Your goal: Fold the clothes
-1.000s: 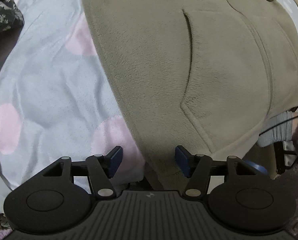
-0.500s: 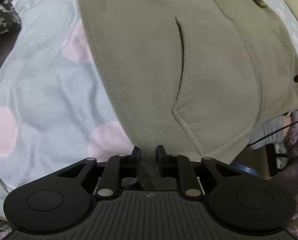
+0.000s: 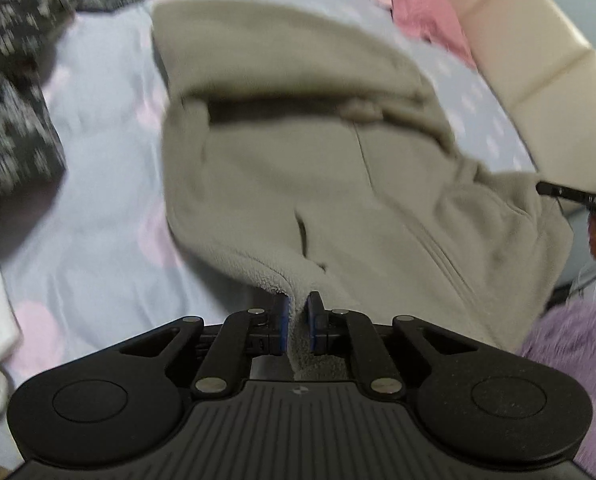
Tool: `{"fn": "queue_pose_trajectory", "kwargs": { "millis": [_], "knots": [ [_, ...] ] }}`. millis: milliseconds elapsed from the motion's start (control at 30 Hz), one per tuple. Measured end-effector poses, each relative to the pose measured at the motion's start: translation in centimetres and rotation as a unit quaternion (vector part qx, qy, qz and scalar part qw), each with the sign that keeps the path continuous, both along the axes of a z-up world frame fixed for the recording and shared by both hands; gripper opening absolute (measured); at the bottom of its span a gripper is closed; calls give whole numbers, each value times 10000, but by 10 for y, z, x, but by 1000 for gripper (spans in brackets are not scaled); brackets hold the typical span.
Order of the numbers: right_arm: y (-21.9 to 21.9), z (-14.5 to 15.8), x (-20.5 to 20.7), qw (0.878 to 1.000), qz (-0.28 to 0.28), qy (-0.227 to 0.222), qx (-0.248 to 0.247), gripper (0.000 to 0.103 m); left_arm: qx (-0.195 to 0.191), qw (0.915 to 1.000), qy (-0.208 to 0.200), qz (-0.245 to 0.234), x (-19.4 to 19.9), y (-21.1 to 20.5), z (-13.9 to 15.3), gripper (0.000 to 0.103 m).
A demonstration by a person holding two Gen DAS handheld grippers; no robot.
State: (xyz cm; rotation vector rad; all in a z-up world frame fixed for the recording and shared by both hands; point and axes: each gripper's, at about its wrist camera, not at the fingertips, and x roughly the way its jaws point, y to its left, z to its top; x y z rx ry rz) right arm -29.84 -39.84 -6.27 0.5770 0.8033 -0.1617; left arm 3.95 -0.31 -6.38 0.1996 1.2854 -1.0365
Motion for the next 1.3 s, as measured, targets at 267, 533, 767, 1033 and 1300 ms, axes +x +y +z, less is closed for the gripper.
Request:
{"fn": "queue_pose_trajectory", "kwargs": {
  "millis": [267, 533, 767, 1033, 1300],
  "knots": [
    [-40, 27, 55, 9944, -963, -372, -246, 10, -158, 9966, -556, 588, 62, -43, 17, 7],
    [-72, 12, 109, 9830, -1778, 43, -456, 10, -82, 9906, -515, 1262, 116, -85, -19, 7],
    [-87, -15, 148, 9745, -2077, 578, -630, 12, 24, 9864, -577, 1537, 138, -106, -35, 10],
    [-93, -17, 149, 9726, -2234, 410, -486, 17, -241, 9714, -1259, 1999, 142, -87, -4, 15],
    [-87, 7, 135, 9635, -2589, -164, -667, 58, 121, 9657, -1770, 1896, 121, -80, 17, 24]
  ]
}}
